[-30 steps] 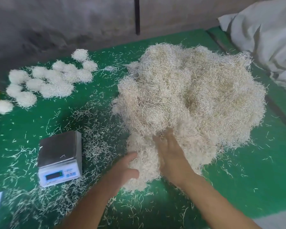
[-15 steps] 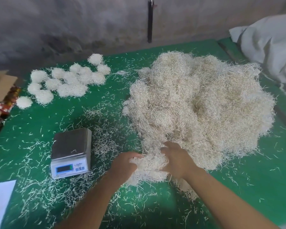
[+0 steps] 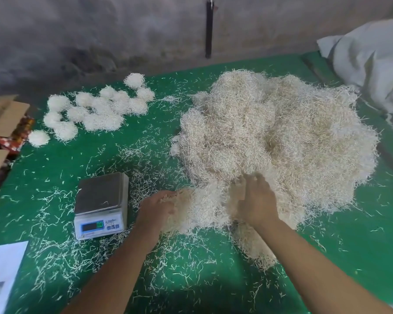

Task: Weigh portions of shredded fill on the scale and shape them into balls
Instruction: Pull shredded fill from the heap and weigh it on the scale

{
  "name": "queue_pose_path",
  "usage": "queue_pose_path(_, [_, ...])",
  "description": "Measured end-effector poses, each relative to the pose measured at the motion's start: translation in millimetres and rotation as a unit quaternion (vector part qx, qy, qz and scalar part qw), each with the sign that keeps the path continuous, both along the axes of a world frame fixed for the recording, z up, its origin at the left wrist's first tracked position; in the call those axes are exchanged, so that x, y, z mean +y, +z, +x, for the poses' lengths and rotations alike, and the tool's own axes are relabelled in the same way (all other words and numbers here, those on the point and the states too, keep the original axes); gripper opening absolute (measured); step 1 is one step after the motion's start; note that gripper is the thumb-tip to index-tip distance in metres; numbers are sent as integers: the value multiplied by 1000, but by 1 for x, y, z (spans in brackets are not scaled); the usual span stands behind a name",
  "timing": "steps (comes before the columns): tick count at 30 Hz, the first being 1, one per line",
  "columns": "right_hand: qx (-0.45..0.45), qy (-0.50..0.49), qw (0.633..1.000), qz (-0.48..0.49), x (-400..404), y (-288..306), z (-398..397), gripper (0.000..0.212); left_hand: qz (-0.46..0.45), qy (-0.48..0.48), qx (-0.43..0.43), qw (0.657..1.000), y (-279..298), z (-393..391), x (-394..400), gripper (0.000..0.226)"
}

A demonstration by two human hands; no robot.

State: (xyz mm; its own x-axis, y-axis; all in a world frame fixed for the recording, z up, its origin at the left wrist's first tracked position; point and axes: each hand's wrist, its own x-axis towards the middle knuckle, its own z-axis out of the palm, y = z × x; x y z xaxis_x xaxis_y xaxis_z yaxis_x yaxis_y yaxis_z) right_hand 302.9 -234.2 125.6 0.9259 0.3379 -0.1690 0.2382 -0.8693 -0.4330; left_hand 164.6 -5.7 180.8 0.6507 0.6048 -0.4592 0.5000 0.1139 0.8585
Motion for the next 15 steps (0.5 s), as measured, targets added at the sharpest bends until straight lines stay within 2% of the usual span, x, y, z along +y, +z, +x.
queue_pose_path(1, [-7, 33, 995, 94, 8, 6, -6, 72, -8, -2, -3, 1000, 0, 1, -2, 52])
queue_pose_path(2, [26, 75, 982, 171, 15, 10, -13, 77, -18, -7, -11, 1000, 0, 3, -2, 52])
queue_pose_path(3, [96, 120, 965, 212, 23, 13, -20, 88, -33, -7, -17, 999, 4, 4, -3, 52])
queue_pose_path(5, [213, 187, 937, 204, 36, 10, -30, 103, -51, -6, -23, 998, 9, 3, 1, 48])
queue_pose_path(6, [230, 205, 934, 179, 42, 7, -32, 101, -40, 1, -9, 999, 10, 4, 5, 44])
queue_pose_path(7, [239, 209, 936, 150, 44, 5, -34, 94, -71, 31, -6, 997, 14, 5, 7, 44])
queue_pose_path(8, [238, 202, 941, 131, 45, 3, -35, 85, -86, 27, -10, 996, 18, 4, 7, 52])
queue_pose_path(9, [232, 191, 946, 120, 44, 0, -35, 67, -95, 29, -20, 995, 23, 3, 2, 61])
queue_pose_path(10, [224, 178, 951, 117, 42, -5, -34, 37, -94, 22, -39, 995, 22, 2, 4, 65])
queue_pose_path(11, [218, 161, 954, 128, 37, -12, -33, 17, -129, 35, -47, 990, 20, 2, 11, 65])
queue_pose_path(13, [217, 131, 959, 131, 27, -21, -33, 4, -182, 95, -46, 978, 14, 0, 29, 50])
queue_pose_path(14, [202, 113, 966, 120, 22, -21, -31, 23, -146, 74, -43, 986, 20, -4, 29, 39])
queue_pose_path(15, [183, 97, 972, 111, 18, -22, -29, 40, -146, 79, -46, 985, 20, -3, 28, 36])
